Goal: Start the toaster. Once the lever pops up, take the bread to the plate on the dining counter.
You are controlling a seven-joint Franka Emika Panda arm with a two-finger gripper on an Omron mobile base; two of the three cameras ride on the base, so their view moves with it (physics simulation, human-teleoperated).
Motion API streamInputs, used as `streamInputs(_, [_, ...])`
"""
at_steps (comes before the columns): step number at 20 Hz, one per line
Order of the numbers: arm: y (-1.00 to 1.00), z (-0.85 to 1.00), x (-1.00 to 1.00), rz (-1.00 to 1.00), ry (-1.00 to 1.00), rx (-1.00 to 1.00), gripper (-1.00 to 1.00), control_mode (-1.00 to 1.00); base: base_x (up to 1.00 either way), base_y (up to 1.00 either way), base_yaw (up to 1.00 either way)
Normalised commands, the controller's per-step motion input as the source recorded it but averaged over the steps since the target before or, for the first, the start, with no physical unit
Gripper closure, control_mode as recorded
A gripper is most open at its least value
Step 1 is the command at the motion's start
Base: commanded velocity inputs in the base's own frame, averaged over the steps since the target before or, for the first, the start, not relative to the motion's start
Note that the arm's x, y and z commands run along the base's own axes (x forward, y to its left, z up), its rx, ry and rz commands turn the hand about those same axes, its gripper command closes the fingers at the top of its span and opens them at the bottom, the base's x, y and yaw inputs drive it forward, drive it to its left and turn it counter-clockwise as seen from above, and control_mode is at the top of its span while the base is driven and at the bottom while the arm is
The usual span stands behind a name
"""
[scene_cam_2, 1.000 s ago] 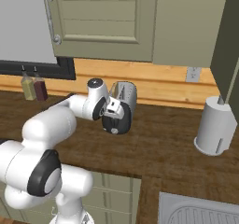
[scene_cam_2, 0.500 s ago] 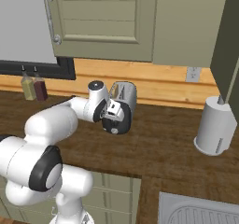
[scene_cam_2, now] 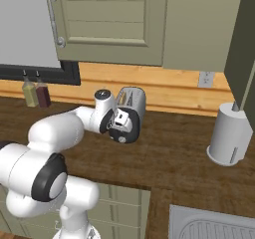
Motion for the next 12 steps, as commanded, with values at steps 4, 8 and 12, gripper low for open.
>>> streamInputs(4, [0.04, -0.2, 0.06, 0.0, 0.0, 0.0, -1.0, -1.0, 0.0, 0.0, 0.0])
streamInputs(8, [0.01, -0.23, 0.06, 0.0, 0.0, 0.0, -1.0, -1.0, 0.0, 0.0, 0.0])
streamInputs(12, [0.0, -0.24, 0.03, 0.0, 0.0, 0.0, -1.0, -1.0, 0.0, 0.0, 0.0])
